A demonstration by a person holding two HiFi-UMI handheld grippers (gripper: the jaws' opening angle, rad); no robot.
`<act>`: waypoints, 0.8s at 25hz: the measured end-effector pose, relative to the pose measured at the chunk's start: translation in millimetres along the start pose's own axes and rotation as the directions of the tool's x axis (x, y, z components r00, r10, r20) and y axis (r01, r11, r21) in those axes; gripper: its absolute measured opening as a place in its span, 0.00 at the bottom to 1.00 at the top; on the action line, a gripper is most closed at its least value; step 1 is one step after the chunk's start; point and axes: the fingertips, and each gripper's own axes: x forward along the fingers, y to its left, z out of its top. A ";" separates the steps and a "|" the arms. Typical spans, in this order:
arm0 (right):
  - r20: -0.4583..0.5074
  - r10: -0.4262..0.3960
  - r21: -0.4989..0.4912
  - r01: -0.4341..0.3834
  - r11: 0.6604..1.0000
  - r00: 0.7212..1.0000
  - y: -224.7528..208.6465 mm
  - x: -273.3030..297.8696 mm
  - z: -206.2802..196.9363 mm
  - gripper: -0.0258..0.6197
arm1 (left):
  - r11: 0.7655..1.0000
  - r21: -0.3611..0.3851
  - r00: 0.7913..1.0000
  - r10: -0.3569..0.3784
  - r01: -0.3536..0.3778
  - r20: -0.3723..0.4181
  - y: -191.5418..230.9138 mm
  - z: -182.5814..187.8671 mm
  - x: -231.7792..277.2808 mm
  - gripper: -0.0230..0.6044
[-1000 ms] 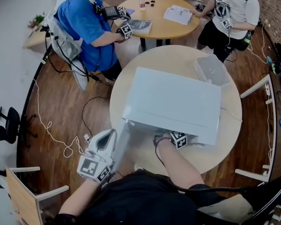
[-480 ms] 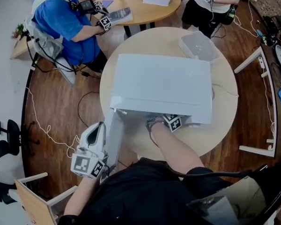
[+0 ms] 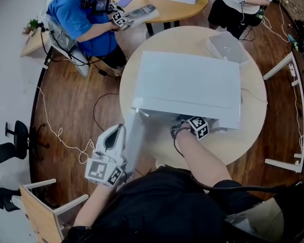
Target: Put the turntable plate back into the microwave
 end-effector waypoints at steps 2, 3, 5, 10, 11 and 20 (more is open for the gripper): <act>0.006 -0.001 -0.002 0.001 1.000 1.000 -1.8 -6.5 3.1 0.24 | 1.000 0.000 1.000 -0.011 0.011 0.007 -4.1 0.6 0.8 0.04; 0.007 0.001 -0.006 -0.001 1.000 1.000 -2.1 -9.6 4.4 0.24 | 1.000 0.000 1.000 -0.016 0.016 0.010 -6.1 1.0 0.8 0.04; 0.008 0.011 -0.017 -0.011 1.000 1.000 -1.5 -15.6 6.8 0.24 | 1.000 0.000 1.000 -0.027 0.027 0.015 -9.6 1.5 0.8 0.04; 0.004 0.025 -0.043 -0.024 0.999 1.000 -1.1 -29.7 9.7 0.24 | 0.998 -0.002 0.997 -0.065 0.065 0.039 -20.3 2.3 3.0 0.04; -0.009 0.028 -0.060 -0.028 0.998 1.000 0.7 -33.0 7.1 0.24 | 0.997 -0.002 0.997 -0.071 0.071 0.043 -22.4 3.1 3.5 0.04; -0.261 0.076 -0.457 -0.192 0.868 0.962 36.1 -80.2 -30.3 0.24 | 0.986 -0.025 0.985 -0.166 0.167 0.047 -55.9 -4.8 24.9 0.04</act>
